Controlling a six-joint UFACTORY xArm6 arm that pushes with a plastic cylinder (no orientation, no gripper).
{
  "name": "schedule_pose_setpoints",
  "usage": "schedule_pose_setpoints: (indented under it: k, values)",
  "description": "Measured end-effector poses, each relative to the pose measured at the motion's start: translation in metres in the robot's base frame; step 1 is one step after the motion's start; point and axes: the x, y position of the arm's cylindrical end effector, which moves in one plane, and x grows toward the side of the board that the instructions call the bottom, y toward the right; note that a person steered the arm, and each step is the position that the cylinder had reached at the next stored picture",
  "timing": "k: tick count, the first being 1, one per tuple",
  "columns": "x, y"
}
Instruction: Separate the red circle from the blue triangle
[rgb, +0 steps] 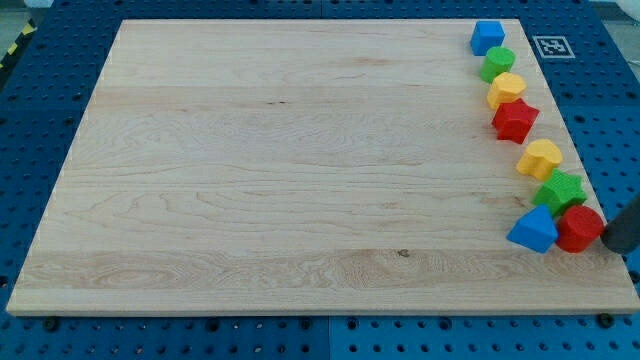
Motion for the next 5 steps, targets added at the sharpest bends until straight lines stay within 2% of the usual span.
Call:
schedule_pose_setpoints:
  k: [3,5]
  values:
    - [-0.004,0.015]
    - [-0.004,-0.027]
